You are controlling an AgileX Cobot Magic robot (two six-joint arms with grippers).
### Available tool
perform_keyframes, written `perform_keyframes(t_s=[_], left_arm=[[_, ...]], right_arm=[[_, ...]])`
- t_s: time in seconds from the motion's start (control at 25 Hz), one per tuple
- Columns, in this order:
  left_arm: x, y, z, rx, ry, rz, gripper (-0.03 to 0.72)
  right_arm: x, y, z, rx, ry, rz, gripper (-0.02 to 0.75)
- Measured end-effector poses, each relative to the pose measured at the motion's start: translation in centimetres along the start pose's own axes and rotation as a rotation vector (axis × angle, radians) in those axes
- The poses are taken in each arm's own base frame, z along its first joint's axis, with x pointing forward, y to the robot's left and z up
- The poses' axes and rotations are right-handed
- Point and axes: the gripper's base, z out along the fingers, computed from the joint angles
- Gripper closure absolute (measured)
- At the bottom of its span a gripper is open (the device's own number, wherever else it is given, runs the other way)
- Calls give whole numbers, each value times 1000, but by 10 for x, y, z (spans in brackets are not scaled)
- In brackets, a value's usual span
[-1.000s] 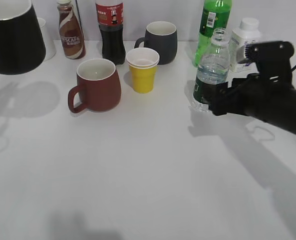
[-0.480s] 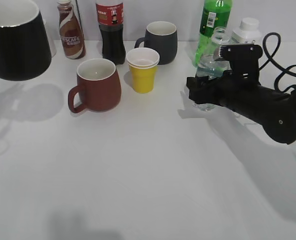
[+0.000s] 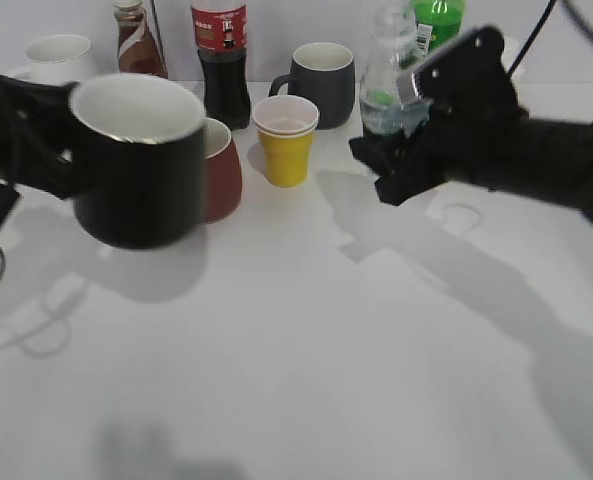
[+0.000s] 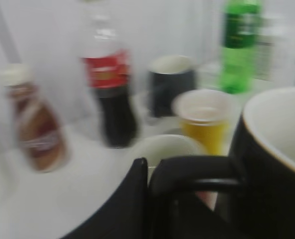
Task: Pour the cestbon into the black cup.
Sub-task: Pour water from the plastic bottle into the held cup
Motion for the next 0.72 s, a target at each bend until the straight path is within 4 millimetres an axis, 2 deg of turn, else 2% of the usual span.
perform_keyframes(t_s=[0.12,0.32,0.48,0.72], left_arm=[[-2,-26,4,90,6,1,655],[3,-47,11,161,31,-19,655],[6,-51,13,168,48,-30,655],[5,-52,13,172,43,-31,655]], right_arm=[[-34,6,-13,-24,-26,-189,281],[-72,29,-16,-94,-77,-529,281],[-80,40,-13,-118,-67,-757,281],[-79,40,-13,-110,-47,-981,281]])
